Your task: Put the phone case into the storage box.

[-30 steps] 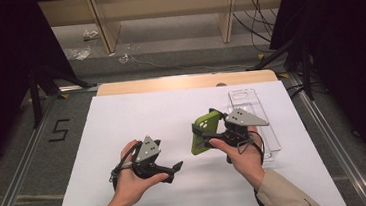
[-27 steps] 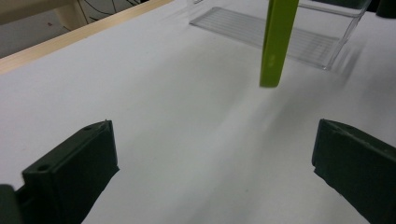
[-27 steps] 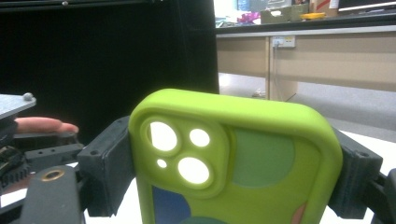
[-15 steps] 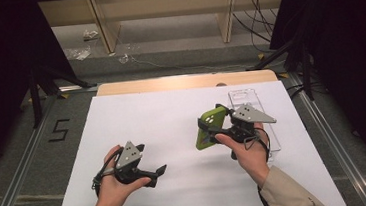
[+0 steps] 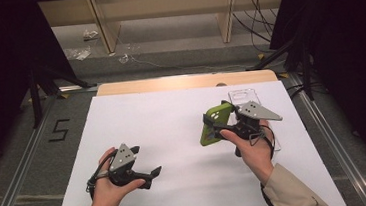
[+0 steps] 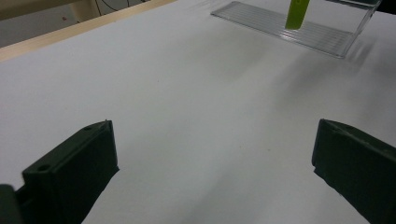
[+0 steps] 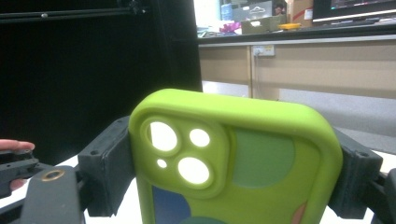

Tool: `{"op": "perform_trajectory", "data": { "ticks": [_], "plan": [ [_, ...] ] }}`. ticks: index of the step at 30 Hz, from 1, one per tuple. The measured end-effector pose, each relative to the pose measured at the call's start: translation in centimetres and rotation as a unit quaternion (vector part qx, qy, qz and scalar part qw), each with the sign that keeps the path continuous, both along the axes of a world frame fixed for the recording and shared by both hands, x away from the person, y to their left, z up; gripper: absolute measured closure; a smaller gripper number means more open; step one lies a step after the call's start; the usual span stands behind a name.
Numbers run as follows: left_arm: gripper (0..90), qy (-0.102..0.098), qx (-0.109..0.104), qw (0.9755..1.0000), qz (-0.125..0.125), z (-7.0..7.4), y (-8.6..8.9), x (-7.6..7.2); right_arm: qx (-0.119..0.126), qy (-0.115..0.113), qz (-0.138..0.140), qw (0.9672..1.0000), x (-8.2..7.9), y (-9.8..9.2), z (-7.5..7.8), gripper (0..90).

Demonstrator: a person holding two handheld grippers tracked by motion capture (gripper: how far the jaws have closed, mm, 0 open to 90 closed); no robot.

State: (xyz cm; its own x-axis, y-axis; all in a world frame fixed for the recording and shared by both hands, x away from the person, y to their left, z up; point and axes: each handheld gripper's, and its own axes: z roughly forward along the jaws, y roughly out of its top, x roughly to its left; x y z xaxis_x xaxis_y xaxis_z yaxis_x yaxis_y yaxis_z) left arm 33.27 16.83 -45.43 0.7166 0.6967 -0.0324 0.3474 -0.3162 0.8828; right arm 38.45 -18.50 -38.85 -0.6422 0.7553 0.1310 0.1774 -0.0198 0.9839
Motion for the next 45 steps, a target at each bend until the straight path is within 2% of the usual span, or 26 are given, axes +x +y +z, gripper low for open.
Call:
{"op": "perform_trajectory", "data": {
  "ticks": [45],
  "plan": [
    [0.0,0.003,-0.002,1.0,0.006,-0.5,0.5,0.1,0.008,-0.013,-0.051,0.9986,1.1,-3.1,1.3,18.5]
  ]
}}
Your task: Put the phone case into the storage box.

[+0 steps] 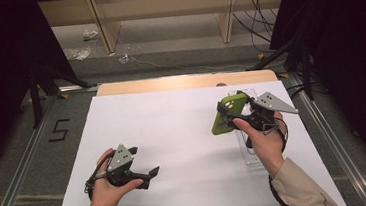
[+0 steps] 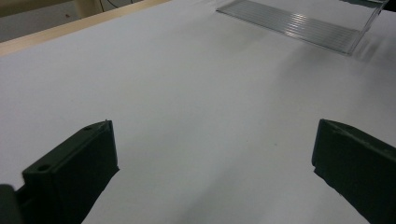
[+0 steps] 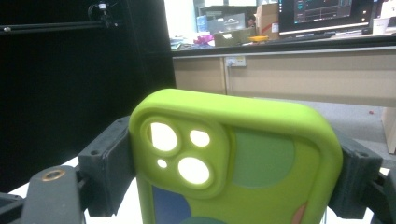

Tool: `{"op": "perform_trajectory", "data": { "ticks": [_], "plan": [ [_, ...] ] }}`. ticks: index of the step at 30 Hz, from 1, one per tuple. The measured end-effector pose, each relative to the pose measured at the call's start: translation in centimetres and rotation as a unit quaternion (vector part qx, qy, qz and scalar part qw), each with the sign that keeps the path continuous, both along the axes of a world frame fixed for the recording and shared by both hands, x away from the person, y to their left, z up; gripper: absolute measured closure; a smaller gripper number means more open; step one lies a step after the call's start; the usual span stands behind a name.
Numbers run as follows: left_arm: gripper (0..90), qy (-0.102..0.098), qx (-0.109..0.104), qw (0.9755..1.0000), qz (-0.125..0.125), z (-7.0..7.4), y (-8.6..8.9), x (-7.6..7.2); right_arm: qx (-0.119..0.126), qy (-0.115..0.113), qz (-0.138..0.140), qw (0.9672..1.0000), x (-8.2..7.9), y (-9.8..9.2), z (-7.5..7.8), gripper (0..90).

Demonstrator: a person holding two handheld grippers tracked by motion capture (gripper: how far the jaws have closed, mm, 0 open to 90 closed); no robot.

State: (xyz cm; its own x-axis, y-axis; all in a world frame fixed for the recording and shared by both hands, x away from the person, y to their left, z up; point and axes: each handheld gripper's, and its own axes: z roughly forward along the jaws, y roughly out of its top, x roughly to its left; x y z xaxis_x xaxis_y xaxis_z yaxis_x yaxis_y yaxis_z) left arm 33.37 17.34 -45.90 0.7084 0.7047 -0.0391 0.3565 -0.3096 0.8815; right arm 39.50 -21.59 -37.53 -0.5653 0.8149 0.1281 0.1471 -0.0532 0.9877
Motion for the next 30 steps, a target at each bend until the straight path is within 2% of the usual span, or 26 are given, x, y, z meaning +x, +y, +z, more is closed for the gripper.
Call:
{"op": "perform_trajectory", "data": {
  "ticks": [30],
  "plan": [
    [0.0,-0.001,-0.003,1.0,0.0,0.1,0.0,0.0,0.002,-0.005,-0.024,0.9997,0.5,-1.5,0.5,18.6]
  ]
}}
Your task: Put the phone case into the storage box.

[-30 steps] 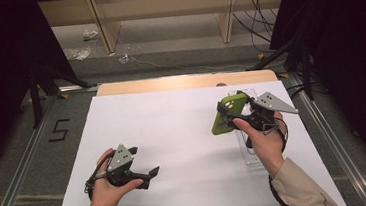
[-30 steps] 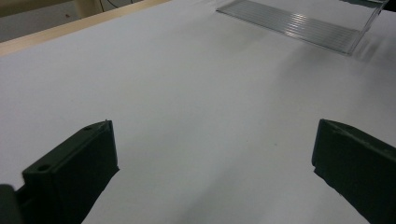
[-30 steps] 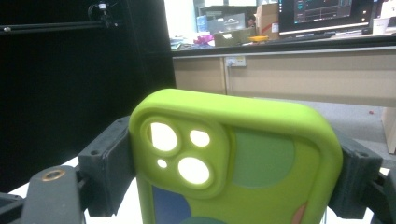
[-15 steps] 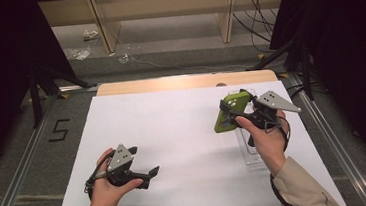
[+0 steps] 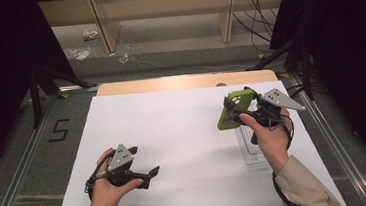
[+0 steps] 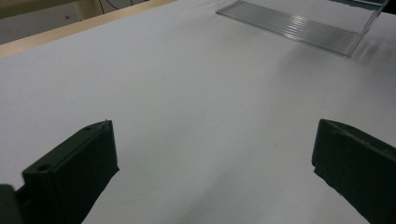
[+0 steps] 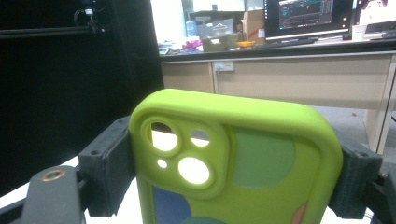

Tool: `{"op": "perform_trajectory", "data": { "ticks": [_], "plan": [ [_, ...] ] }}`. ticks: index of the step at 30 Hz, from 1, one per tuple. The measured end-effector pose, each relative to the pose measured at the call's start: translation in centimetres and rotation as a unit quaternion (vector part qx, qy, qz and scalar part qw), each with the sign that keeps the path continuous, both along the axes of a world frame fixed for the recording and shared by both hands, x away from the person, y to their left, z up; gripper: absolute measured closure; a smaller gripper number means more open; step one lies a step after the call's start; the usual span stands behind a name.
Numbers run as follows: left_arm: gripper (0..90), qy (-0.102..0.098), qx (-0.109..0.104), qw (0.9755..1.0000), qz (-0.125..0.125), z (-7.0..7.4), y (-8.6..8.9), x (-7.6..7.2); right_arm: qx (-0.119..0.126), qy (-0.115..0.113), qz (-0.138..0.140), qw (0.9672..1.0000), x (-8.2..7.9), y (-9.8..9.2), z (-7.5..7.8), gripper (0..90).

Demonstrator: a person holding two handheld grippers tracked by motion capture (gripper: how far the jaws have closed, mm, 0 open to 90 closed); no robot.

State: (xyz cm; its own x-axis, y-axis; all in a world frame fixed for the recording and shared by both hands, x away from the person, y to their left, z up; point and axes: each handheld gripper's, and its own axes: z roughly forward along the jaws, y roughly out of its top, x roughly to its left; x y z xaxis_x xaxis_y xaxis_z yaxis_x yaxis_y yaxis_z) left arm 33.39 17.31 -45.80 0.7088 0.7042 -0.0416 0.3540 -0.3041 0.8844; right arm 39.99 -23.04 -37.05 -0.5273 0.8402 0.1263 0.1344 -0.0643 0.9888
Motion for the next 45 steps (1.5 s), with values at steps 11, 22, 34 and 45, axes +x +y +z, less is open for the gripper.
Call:
{"op": "perform_trajectory", "data": {
  "ticks": [11,22,34,45],
  "plan": [
    [0.0,-0.001,-0.001,1.0,0.001,0.0,0.0,0.0,0.001,0.0,-0.007,1.0,0.2,-0.4,0.0,18.6],
    [0.0,-0.001,-0.002,1.0,0.002,0.0,0.1,0.0,-0.002,0.001,-0.013,0.9999,0.3,-0.7,0.0,18.6],
    [0.0,0.0,-0.003,1.0,0.004,0.0,0.1,0.1,-0.004,0.0,-0.026,0.9997,0.6,-1.2,0.0,18.6],
    [0.0,0.0,-0.004,1.0,0.005,0.0,0.1,0.1,-0.005,0.0,-0.04,0.9992,0.8,-2.0,0.1,18.6]
  ]
}}
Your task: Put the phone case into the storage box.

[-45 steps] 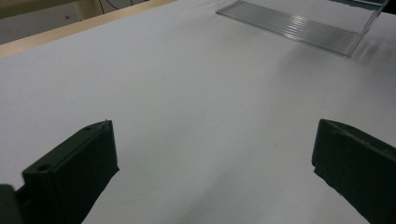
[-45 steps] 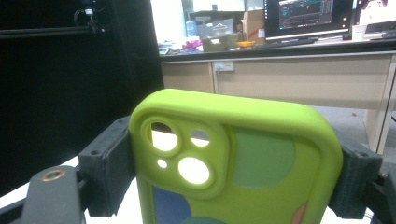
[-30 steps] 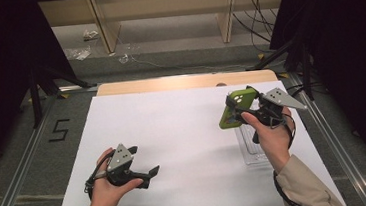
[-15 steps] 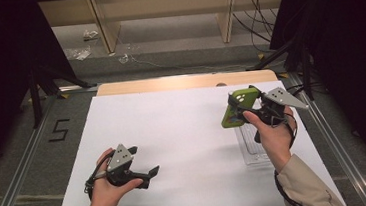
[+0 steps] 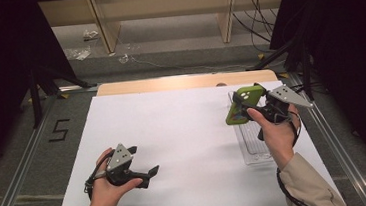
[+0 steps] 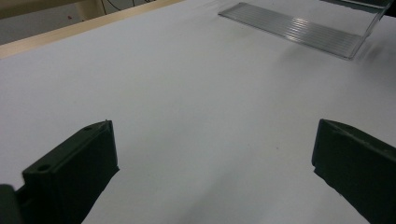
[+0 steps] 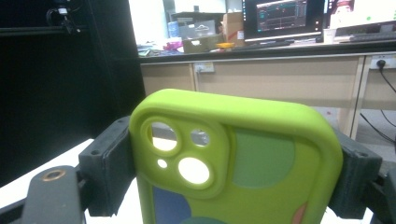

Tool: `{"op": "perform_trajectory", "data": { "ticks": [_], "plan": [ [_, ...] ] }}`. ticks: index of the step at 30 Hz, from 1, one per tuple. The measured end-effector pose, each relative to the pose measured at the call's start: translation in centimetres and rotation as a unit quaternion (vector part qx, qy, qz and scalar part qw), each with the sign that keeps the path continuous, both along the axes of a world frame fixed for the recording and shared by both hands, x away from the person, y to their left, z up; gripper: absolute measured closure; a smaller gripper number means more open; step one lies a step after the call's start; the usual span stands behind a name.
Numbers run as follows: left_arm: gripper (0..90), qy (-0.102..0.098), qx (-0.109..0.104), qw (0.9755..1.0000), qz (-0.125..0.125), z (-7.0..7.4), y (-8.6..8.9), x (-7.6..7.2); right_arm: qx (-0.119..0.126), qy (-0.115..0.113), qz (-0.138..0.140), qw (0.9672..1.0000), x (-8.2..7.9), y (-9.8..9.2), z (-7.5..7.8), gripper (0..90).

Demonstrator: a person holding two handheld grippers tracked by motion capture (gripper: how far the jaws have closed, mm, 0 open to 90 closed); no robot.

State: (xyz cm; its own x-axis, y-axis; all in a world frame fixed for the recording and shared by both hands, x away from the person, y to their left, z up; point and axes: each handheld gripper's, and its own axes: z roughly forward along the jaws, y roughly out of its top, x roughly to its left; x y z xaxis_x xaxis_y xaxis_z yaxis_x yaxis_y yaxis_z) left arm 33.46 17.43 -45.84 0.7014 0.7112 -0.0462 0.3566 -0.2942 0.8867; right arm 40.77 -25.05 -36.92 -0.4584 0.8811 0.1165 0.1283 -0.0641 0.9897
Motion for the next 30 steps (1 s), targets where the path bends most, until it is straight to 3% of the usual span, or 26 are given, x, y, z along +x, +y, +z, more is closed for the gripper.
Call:
{"op": "perform_trajectory", "data": {
  "ticks": [30],
  "plan": [
    [0.0,-0.002,-0.001,1.0,0.002,0.1,0.1,0.0,-0.014,0.0,-0.032,0.9994,0.9,-1.5,-0.2,18.7]
  ]
}}
